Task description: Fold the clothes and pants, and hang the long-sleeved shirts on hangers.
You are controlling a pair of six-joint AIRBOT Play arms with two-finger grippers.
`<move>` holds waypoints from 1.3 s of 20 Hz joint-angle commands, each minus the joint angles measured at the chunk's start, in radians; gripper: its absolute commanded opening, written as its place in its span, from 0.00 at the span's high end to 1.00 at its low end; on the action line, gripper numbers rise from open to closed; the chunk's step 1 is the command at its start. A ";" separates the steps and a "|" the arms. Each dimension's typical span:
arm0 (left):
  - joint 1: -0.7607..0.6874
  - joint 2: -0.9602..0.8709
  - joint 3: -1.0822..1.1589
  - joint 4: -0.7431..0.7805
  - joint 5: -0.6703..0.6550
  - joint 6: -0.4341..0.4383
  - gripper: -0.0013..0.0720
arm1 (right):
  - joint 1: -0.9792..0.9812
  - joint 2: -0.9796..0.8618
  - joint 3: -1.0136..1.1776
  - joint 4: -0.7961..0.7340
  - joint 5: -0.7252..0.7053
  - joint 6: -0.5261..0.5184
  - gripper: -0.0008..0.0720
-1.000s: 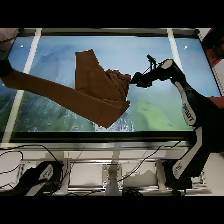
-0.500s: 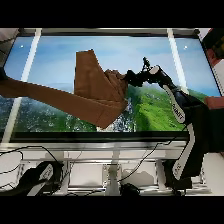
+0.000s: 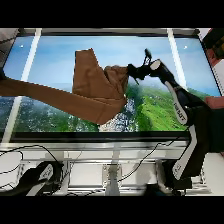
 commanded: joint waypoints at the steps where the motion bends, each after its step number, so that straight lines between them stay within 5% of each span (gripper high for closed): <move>1: 0.037 -0.037 0.000 0.021 0.191 -0.007 0.95 | -0.074 0.141 0.057 -0.175 -0.004 0.019 0.95; 5: 0.096 -0.077 0.000 0.020 0.484 -0.153 0.95 | -0.226 0.346 0.072 -0.287 0.010 0.061 0.95; 7: 0.108 -0.100 0.000 0.020 0.514 -0.180 0.95 | -0.298 0.426 0.072 -0.317 0.068 0.061 0.95; 12: 0.108 -0.195 -0.001 0.020 0.272 -0.179 0.95 | -0.433 0.516 0.072 -0.493 0.437 0.047 0.95; 16: 0.109 -0.278 -0.001 0.020 0.063 -0.124 0.95 | -0.461 0.517 0.066 -0.554 0.743 -0.087 0.95; 26: 0.115 -0.399 -0.002 0.095 -0.456 0.104 0.95 | -0.462 0.864 -0.563 -0.670 0.900 -0.126 0.95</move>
